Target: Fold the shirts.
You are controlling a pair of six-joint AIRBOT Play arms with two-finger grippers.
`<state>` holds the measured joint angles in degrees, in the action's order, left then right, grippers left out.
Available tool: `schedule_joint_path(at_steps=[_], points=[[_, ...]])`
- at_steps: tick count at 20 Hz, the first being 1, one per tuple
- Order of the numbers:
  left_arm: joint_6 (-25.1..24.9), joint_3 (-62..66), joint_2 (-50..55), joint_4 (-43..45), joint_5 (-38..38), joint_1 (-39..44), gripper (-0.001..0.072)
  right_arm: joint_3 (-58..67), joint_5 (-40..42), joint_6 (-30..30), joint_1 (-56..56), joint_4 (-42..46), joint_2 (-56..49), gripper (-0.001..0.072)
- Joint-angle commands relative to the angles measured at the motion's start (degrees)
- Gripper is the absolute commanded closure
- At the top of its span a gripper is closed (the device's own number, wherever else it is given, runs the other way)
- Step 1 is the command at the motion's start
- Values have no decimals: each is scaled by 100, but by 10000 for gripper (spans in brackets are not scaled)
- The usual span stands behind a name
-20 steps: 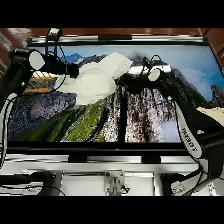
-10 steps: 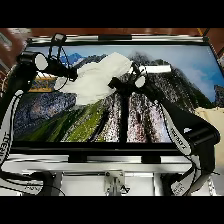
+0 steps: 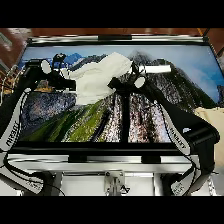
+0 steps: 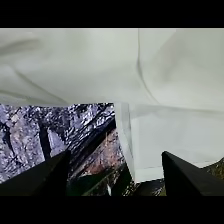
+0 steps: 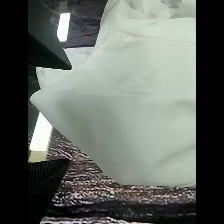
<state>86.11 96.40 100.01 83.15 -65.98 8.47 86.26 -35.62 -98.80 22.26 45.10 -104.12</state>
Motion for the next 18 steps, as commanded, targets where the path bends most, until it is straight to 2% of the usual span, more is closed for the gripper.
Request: schedule_joint_path(at_steps=[1,3,7,12,18], points=[[463,13,68,-33,153,-317,10,4,-42,-11,7,-4,0,36],[852,13,109,-350,273,-769,-13,4,-66,-11,7,-2,0,35],[846,13,319,-1331,686,-1351,-13,4,-59,-9,11,-2,0,36],[702,13,817,-1469,833,-1283,-13,4,-11,-9,87,26,0,36],[728,13,1115,-1685,1471,-1259,-3,4,232,-11,190,37,-2,36]])
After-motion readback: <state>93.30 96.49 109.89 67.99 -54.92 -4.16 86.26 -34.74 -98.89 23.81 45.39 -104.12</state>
